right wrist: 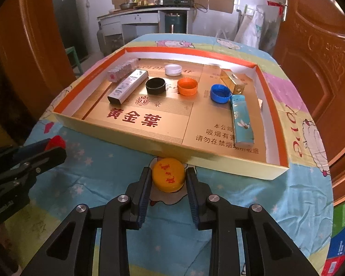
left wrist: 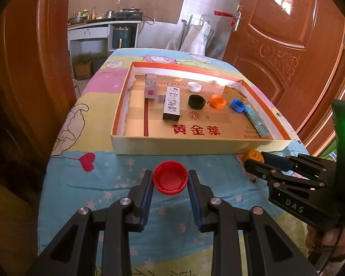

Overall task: Organize rigid objects
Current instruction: 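Grasp the red cap with left tool while right tool grasps yellow printed cap, then carry the red cap and yellow cap over into the cardboard tray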

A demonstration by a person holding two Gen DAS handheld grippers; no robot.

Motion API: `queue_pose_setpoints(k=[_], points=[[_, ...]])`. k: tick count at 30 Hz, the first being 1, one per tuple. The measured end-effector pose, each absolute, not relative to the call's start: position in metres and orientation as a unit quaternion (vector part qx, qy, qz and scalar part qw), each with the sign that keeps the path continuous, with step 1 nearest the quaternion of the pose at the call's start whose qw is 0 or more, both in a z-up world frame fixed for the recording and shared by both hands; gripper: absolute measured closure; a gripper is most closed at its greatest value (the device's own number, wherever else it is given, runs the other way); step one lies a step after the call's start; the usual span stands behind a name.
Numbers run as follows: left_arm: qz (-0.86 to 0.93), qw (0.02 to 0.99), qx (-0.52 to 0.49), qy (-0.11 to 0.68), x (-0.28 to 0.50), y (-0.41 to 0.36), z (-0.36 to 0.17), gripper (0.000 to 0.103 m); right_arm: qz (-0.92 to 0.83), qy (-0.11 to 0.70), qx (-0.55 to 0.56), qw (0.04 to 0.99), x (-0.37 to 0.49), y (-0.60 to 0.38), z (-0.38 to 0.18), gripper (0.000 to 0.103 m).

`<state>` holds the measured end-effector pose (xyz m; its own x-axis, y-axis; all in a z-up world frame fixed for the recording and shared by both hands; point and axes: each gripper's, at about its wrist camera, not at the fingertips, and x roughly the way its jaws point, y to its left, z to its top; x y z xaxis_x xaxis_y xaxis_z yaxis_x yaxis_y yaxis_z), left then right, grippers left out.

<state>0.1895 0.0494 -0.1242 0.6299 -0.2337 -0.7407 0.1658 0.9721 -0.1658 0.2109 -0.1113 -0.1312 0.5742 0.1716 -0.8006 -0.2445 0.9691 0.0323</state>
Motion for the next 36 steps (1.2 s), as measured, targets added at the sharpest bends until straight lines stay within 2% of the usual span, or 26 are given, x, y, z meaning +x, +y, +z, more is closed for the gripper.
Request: queue_pose_setpoints(k=[14, 36], points=[[-0.118, 0.907, -0.037, 0.402, 0.184, 0.038, -0.101, 0.072, 0.12, 0.418, -0.032, 0.9, 0.195, -0.123, -0.102, 0.072], [-0.142, 0.909, -0.016, 0.392, 0.228, -0.001, -0.076, 0.072, 0.124, 0.397, -0.031, 0.909, 0.223, -0.137, -0.079, 0.072]])
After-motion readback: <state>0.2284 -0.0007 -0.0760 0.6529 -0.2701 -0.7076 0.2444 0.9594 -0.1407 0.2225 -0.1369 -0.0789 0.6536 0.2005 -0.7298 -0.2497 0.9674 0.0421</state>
